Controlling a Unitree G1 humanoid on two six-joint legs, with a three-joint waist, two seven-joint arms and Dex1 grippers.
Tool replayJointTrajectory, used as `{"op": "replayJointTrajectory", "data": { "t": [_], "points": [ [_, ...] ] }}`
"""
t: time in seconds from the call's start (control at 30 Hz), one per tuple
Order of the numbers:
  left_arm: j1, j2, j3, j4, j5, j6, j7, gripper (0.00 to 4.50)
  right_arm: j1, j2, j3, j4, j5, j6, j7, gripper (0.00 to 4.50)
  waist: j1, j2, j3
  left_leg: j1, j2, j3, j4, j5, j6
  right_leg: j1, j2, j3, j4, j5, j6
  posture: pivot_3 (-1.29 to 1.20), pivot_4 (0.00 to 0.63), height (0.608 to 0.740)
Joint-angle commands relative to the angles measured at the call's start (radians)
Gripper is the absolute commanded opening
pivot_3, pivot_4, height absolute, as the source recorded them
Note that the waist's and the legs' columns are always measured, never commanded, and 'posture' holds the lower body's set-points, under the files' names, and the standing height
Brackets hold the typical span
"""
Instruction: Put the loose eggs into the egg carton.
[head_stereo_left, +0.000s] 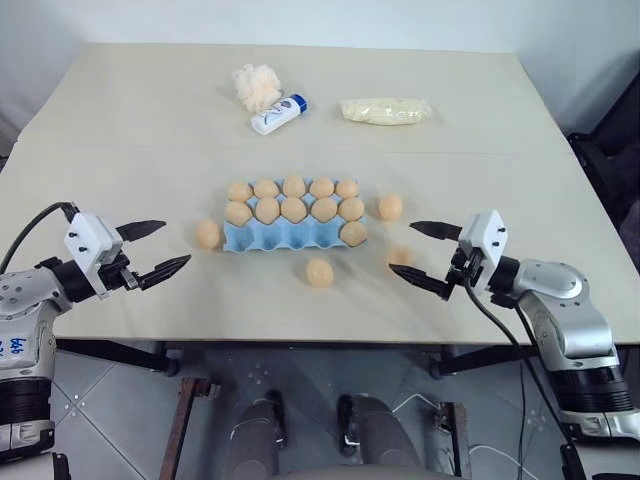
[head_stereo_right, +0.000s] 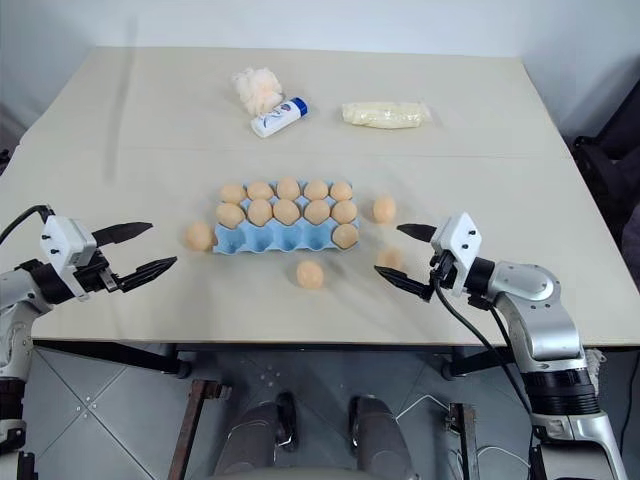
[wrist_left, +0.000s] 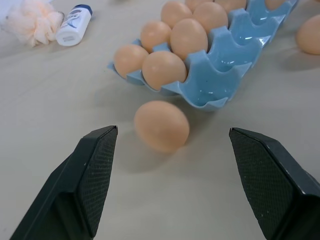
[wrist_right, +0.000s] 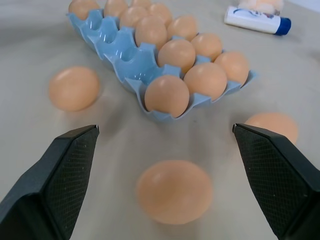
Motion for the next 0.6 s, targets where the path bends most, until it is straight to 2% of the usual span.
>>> {"op": "replayJointTrajectory", "data": {
  "t": [0.03,0.23,0.4,0.6],
  "points": [
    [-0.025,-0.005,-0.013,-0.029,0.003,-0.013,-0.001,3.8,0.009,-0.002,-0.038,-0.036,0.017,-0.007,-0.019,4.5,0.0,0.0,0.0,0.0,0.0,0.0,0.0,0.0,0.0,0.0,0.0,0.0,0.0,0.0,0.0,0.0,0.15,0.74],
    [-0.03,-0.019,-0.067,-0.132,-0.046,0.027,-0.083,3.8,0.085,-0.043,-0.108,-0.071,0.032,0.006,-0.031,4.5,0.002,0.0,0.0,0.0,0.0,0.0,0.001,0.0,0.0,0.001,0.0,-0.001,0.001,0.0,0.0,0.0,0.15,0.74],
    [-0.008,-0.027,-0.163,-0.206,-0.021,-0.001,-0.165,3.8,0.178,-0.053,-0.135,-0.071,0.018,-0.018,-0.037,4.5,0.003,0.0,0.0,0.001,0.0,0.0,0.003,0.0,0.001,0.002,0.001,-0.001,0.002,0.0,0.001,0.0,0.15,0.74],
    [-0.018,-0.045,-0.2,-0.175,-0.002,-0.021,-0.174,3.8,0.075,0.003,-0.037,0.02,-0.032,-0.023,-0.049,4.5,-0.012,0.0,0.0,0.002,0.003,0.001,0.008,0.001,0.001,0.003,0.004,0.0,0.003,0.003,-0.001,0.0,0.15,0.74]
  ]
}}
